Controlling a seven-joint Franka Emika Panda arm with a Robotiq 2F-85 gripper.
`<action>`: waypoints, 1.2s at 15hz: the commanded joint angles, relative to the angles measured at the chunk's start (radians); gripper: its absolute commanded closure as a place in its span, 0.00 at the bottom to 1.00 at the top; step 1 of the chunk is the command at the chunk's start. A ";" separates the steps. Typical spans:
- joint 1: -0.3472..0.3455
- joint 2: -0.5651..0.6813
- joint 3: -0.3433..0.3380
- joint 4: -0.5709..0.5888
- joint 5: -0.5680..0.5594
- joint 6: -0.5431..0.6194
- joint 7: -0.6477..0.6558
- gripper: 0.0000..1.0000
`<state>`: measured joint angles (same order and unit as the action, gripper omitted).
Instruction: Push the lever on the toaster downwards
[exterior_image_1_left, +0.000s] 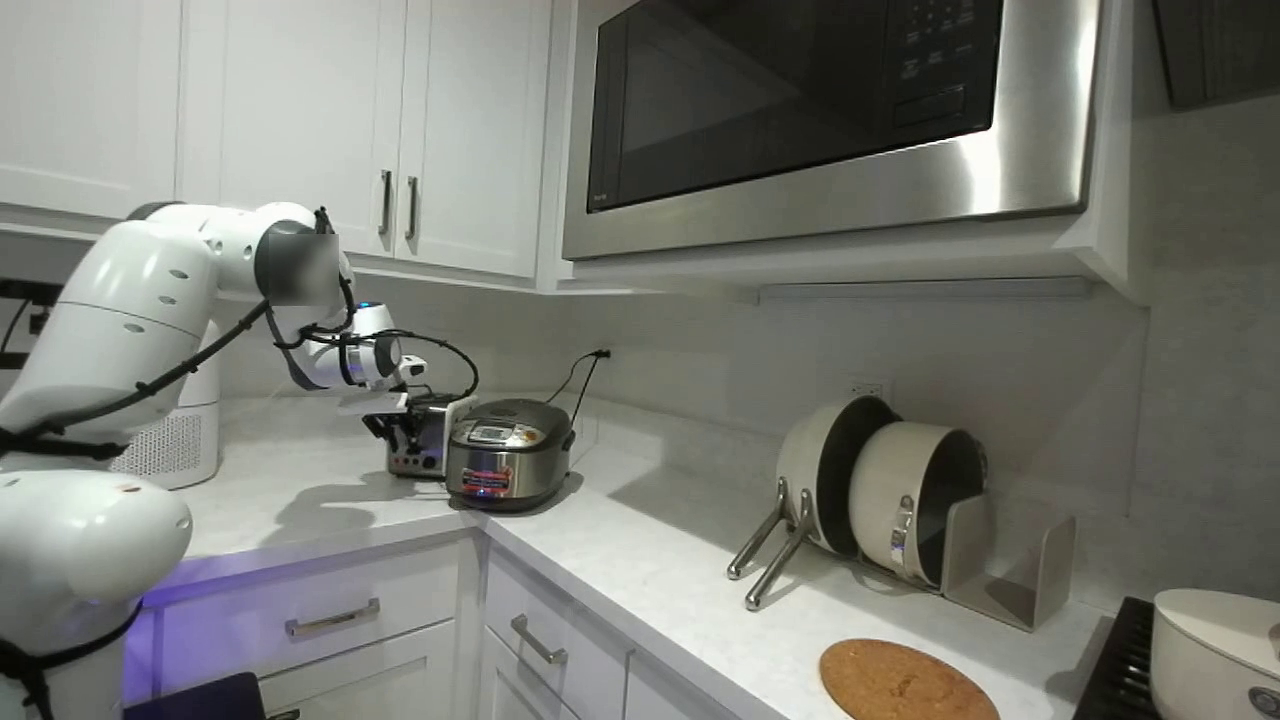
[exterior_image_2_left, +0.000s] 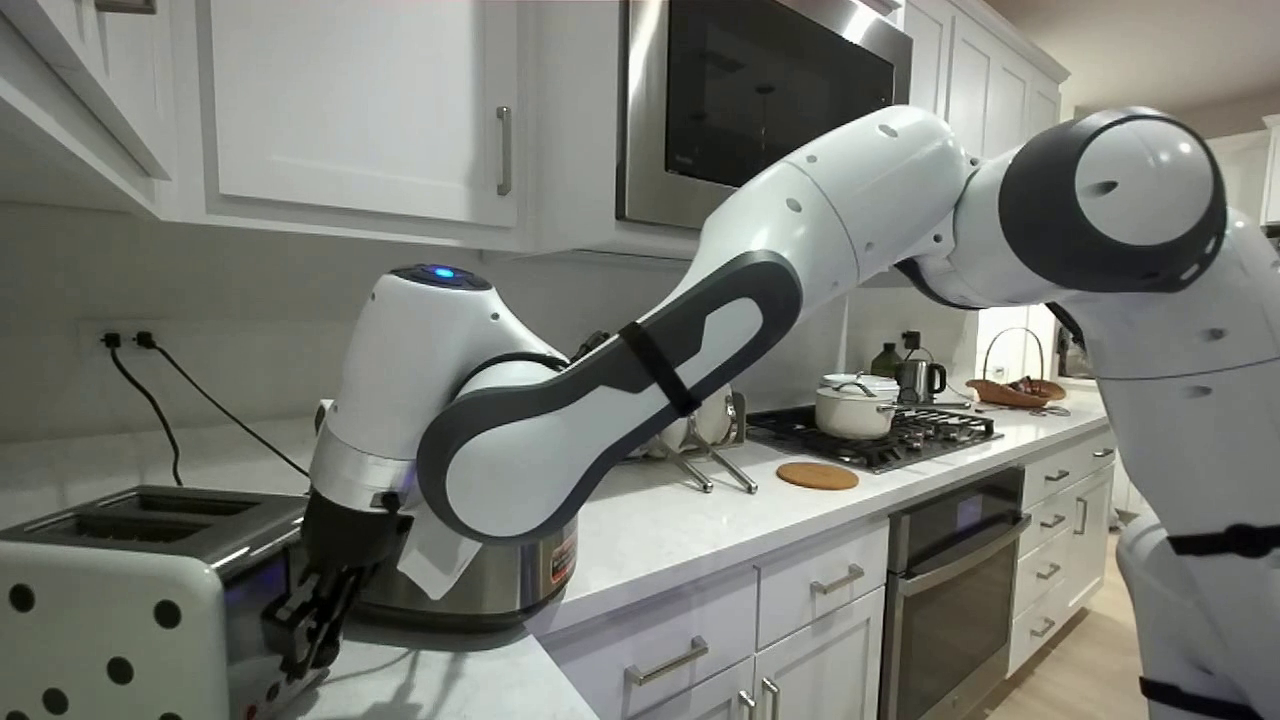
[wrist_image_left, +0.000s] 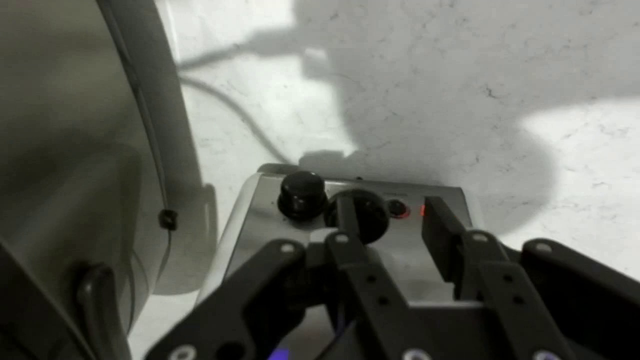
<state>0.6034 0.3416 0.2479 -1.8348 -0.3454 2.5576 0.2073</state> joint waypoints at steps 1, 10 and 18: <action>0.034 -0.008 0.012 0.036 -0.012 -0.058 0.021 0.29; 0.085 -0.082 0.002 0.129 -0.053 -0.222 0.030 0.00; 0.035 -0.215 0.025 0.167 -0.096 -0.492 0.018 0.00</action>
<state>0.6628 0.1764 0.2545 -1.6767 -0.4150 2.1670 0.2073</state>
